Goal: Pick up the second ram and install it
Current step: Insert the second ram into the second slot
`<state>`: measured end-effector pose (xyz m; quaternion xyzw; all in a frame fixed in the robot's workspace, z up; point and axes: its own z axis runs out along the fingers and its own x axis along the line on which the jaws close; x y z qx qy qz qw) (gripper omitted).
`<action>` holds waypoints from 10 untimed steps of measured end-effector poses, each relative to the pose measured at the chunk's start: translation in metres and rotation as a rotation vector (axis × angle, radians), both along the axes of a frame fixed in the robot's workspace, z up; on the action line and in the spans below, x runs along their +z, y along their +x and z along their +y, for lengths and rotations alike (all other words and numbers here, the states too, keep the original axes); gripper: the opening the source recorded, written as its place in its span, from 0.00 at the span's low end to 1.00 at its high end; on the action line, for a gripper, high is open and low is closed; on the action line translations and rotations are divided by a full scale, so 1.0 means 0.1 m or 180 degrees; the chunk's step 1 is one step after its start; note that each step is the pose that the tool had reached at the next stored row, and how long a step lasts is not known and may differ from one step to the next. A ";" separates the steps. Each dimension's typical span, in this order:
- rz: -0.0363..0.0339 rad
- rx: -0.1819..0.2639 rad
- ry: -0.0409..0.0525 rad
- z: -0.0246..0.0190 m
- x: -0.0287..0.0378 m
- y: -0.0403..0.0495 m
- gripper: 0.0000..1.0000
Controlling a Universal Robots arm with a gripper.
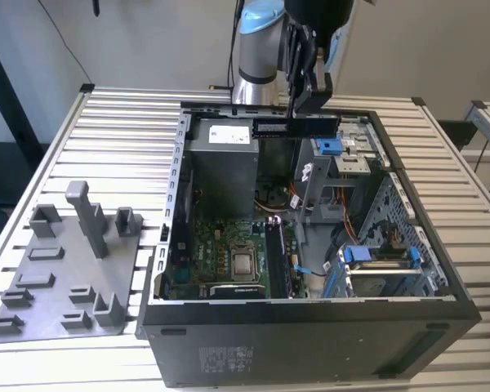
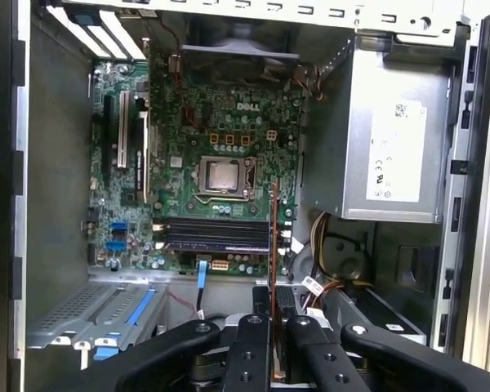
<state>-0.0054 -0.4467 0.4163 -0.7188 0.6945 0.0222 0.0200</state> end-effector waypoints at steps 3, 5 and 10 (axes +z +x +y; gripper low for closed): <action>0.0000 0.0000 0.0029 -0.017 -0.035 0.021 0.14; 0.0000 0.0000 0.0058 -0.029 -0.056 0.035 0.14; 0.0000 -0.0002 0.0155 -0.059 -0.101 0.066 0.14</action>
